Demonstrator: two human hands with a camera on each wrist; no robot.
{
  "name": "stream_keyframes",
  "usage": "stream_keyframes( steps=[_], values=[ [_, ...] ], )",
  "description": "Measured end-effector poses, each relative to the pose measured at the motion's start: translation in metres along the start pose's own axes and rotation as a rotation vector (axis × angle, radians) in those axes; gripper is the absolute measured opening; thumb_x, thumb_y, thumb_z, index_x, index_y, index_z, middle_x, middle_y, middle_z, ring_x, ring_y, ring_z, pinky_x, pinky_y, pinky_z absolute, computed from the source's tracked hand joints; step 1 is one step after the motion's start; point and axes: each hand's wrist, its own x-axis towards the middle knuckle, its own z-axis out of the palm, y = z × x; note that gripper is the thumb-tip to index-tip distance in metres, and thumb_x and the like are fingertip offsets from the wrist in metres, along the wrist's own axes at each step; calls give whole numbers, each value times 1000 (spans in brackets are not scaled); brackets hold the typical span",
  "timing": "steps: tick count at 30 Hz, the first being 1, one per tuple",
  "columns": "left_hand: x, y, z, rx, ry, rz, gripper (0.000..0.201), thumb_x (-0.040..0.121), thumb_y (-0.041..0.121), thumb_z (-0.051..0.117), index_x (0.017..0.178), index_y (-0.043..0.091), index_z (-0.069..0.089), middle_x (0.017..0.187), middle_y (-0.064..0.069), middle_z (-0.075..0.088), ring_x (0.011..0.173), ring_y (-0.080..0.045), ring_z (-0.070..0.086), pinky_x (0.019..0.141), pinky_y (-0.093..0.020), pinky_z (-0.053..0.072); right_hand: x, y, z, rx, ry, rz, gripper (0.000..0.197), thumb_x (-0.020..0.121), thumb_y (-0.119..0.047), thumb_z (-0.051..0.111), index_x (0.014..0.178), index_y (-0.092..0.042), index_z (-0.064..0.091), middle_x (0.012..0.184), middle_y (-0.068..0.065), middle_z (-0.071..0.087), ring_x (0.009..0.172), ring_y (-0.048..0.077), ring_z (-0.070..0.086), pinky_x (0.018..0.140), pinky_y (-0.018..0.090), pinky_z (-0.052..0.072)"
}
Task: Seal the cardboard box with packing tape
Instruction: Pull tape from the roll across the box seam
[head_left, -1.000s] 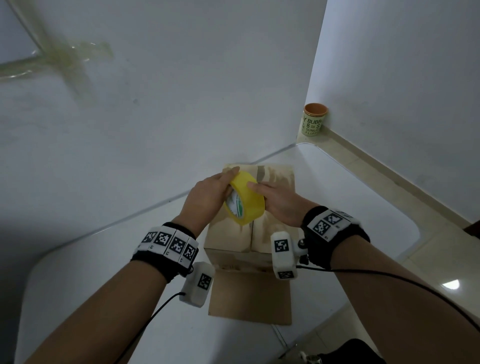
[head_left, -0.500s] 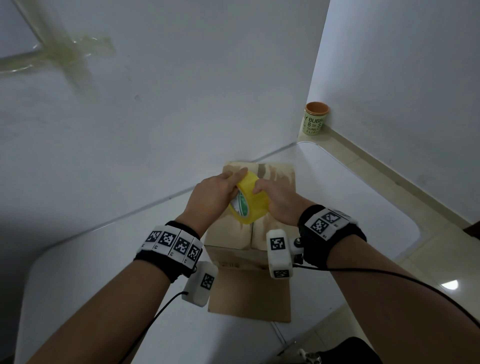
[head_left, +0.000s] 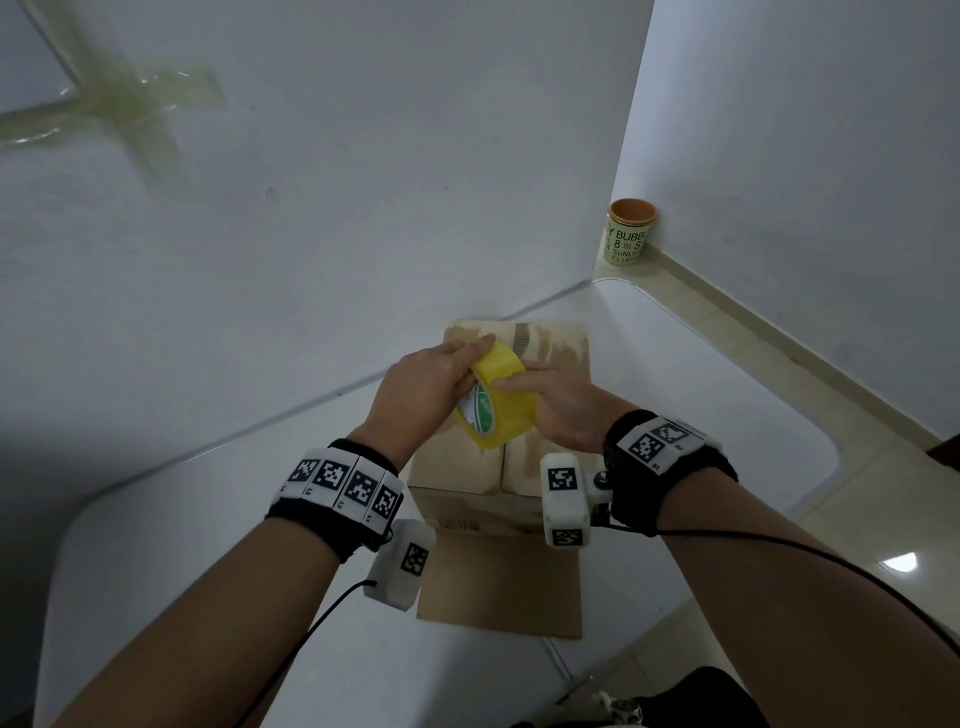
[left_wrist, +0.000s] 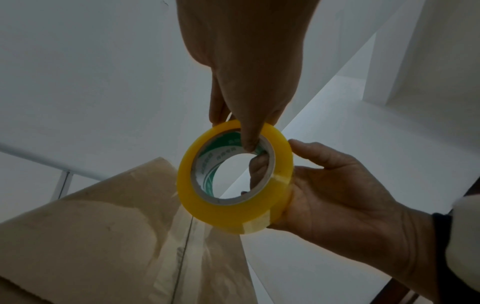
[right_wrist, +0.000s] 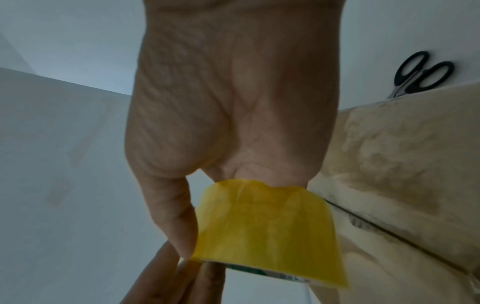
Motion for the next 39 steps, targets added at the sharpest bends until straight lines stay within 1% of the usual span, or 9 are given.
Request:
stream_keyframes(
  steps=[4,8,16,22,24,27,30,35,39],
  values=[
    [3,2,1,24,-5,-5,48,95,26,53,142,27,45,118,-2,65,92,-29,65,66,-33,46,0,-3,6,20,42,1,48,83,-8,54,131,1,52,130,29,54,113,40,56,105,53,38],
    [5,4,0,23,6,-12,50,94,25,55,143,27,44,120,-1,64,95,-28,65,70,-35,48,2,-6,8,-21,63,-22,56,68,-14,56,122,0,57,107,20,62,99,33,58,91,45,44],
    [7,4,1,-2,25,9,51,92,24,59,141,25,47,118,-3,66,93,-29,66,69,-36,48,4,-6,4,-28,50,-40,38,68,-6,50,104,-10,61,96,15,62,88,30,58,79,38,46],
    [7,1,3,-26,65,23,48,91,22,60,138,24,52,113,-3,68,86,-29,66,65,-34,46,4,-4,6,-95,93,-4,66,47,-1,47,112,11,54,97,15,57,90,30,53,80,41,38],
    [7,-1,3,-31,71,32,48,90,21,60,137,24,53,113,-3,68,86,-28,67,66,-34,47,4,-3,4,-72,69,-6,63,52,1,49,114,7,56,102,16,58,95,31,54,86,43,40],
    [4,-5,2,-65,78,0,46,89,19,62,134,25,56,116,-3,70,89,-29,67,69,-31,46,4,-3,-1,32,-7,37,42,82,-14,60,124,-4,58,122,20,62,114,38,58,104,49,41],
    [2,-8,4,-105,102,-31,43,89,21,64,131,27,59,109,-3,72,84,-28,67,65,-27,41,6,-2,-6,42,1,57,39,96,-22,52,129,-1,54,130,22,58,121,38,55,107,52,39],
    [0,-11,6,-137,111,-83,41,91,25,63,132,30,58,97,-6,73,83,-25,64,66,-23,34,11,-2,-5,81,-22,73,43,92,-15,48,134,-4,50,130,17,59,119,36,56,108,49,39],
    [-2,-11,8,-117,144,-18,44,87,20,66,130,25,60,110,-2,72,86,-25,67,68,-21,36,15,-5,0,98,35,71,54,69,-13,52,122,-5,56,107,16,61,98,32,58,94,47,43]
  ],
)
